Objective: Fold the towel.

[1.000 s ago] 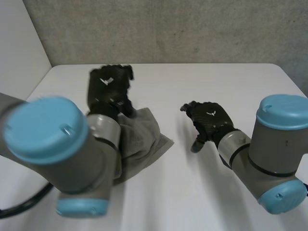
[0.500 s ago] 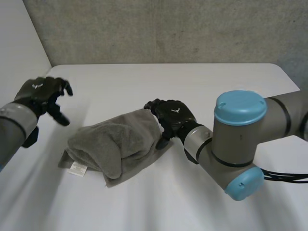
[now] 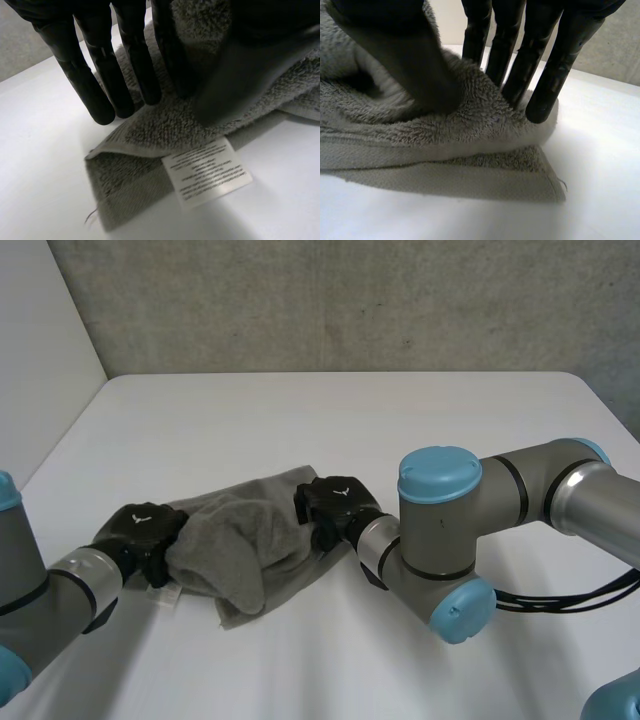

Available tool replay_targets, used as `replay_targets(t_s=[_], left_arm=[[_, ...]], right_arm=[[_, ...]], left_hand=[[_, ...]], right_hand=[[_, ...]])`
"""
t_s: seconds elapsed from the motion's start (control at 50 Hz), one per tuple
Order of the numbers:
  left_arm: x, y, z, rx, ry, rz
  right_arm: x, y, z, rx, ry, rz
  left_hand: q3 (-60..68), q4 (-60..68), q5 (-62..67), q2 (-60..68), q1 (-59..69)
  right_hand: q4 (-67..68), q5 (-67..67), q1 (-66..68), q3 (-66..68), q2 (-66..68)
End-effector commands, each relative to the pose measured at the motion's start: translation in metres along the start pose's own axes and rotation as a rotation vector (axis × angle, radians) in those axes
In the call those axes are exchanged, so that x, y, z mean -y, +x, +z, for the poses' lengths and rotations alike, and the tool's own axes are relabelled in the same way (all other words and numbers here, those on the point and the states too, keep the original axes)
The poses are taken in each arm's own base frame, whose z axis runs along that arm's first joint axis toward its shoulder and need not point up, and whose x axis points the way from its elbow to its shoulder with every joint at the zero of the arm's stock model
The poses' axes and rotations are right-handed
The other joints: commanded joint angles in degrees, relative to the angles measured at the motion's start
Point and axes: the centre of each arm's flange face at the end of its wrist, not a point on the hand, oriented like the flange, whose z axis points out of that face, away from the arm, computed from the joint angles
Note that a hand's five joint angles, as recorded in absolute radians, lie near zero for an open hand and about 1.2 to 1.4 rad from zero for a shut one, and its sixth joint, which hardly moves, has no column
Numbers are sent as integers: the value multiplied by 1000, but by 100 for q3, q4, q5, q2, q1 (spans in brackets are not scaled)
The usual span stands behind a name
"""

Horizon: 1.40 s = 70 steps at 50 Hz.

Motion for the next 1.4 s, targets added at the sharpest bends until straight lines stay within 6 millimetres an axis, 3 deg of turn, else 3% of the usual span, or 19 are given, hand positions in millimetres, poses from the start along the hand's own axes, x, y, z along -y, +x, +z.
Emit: replay_targets(t_s=[0.02, 0.1, 0.14, 0.16, 0.2, 0.24, 0.26, 0.3, 0.32, 0.36, 0.42, 0.54, 0.58, 0.64, 0.74, 0.8, 0.9, 1.1, 1.4], left_arm=[[20, 14, 4, -20, 71, 40], [36, 15, 6, 20, 122, 66], [66, 15, 8, 75, 205, 89], [66, 15, 8, 76, 206, 89], [111, 13, 5, 133, 339, 100], [138, 12, 0, 163, 421, 103], [138, 12, 0, 163, 422, 103], [197, 6, -23, 229, 613, 88], [197, 6, -23, 230, 614, 88], [238, 1, -45, 270, 764, 40], [253, -1, -54, 264, 817, -28], [233, 14, -49, 194, 741, -80], [201, 27, -36, 149, 626, -73], [185, 32, -30, 131, 576, -64], [113, 58, 4, -1, 353, -32], [99, 63, 9, -38, 311, -27], [67, 73, 24, -113, 215, -10], [46, 75, 52, -102, 175, 70], [40, 74, 97, -59, 192, 161]], right_arm=[[26, 2, -3, -3, 60, -44], [44, 3, -10, -22, 102, -71], [75, 17, -19, -77, 182, -105], [75, 18, -20, -77, 182, -105], [131, 58, -40, -224, 340, -162], [159, 74, -51, -291, 447, -188], [160, 74, -51, -292, 448, -188], [210, 92, -73, -364, 696, -241], [211, 92, -73, -364, 697, -241], [244, 95, -94, -398, 860, -279], [247, 98, -102, -409, 845, -282], [220, 96, -97, -376, 681, -259], [189, 90, -91, -311, 527, -241], [175, 88, -90, -292, 460, -231], [139, 84, -92, -287, 319, -263], [134, 86, -93, -302, 301, -280], [117, 124, -101, -433, 206, -326], [88, 149, -109, -490, 102, -301], [57, 147, -118, -478, 24, -267]], left_hand=[[987, 974, 28, 1002, 995], [1057, 1044, 98, 1072, 1065], [1057, 1044, 98, 1072, 1065], [1057, 1044, 98, 1072, 1065], [1057, 1044, 98, 1072, 1065], [1057, 1044, 98, 1072, 1065], [1057, 1044, 98, 1072, 1065], [1057, 1044, 98, 1072, 1065], [1057, 1044, 98, 1072, 1065], [1057, 1044, 98, 1072, 1065], [1057, 1044, 98, 1072, 1065], [1057, 1044, 98, 1072, 1065], [1057, 1044, 98, 1072, 1065], [1057, 1044, 98, 1072, 1065], [-1371, -1385, -2331, -1357, -1364], [-2187, -2200, -3147, -2172, -2179], [-3748, -3761, -4708, -3734, -3740], [-3969, -3983, -4929, -3955, -3961], [-3936, -3950, -4896, -3922, -3929]], right_hand=[[1862, 1861, 1758, 1907, 1751], [1862, 1861, 1758, 1907, 1751], [1862, 1861, 1758, 1907, 1751], [1862, 1861, 1758, 1907, 1751], [1862, 1861, 1758, 1907, 1751], [1862, 1861, 1758, 1907, 1751], [1862, 1861, 1758, 1907, 1751], [1862, 1861, 1758, 1907, 1751], [1862, 1861, 1758, 1907, 1751], [1862, 1861, 1758, 1907, 1751], [1862, 1861, 1758, 1907, 1751], [1862, 1861, 1758, 1907, 1751], [1862, 1861, 1758, 1907, 1751], [1862, 1861, 1758, 1907, 1751], [1862, 1861, 1758, 1907, 1751], [1862, 1861, 1758, 1907, 1751], [1862, 1861, 1758, 1907, 1751], [1862, 1861, 1758, 1907, 1751], [1862, 1861, 1758, 1907, 1751]])
